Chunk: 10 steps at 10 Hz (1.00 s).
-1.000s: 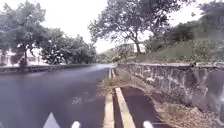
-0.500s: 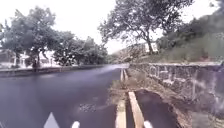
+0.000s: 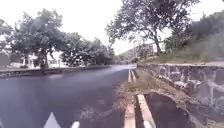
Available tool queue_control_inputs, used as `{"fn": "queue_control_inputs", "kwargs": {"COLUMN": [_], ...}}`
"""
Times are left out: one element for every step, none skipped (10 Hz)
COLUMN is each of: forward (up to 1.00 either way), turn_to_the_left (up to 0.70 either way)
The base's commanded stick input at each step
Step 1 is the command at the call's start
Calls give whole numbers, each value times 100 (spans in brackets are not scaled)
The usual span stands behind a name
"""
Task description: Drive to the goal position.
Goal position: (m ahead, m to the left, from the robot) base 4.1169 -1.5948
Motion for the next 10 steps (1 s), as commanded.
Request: {"fn": "queue_control_inputs", "kwargs": {"forward": [70,70,70,70,70,70,70,70,70,70], "turn_to_the_left": [0,0,0,0,0,0,0,0,0,0]}}
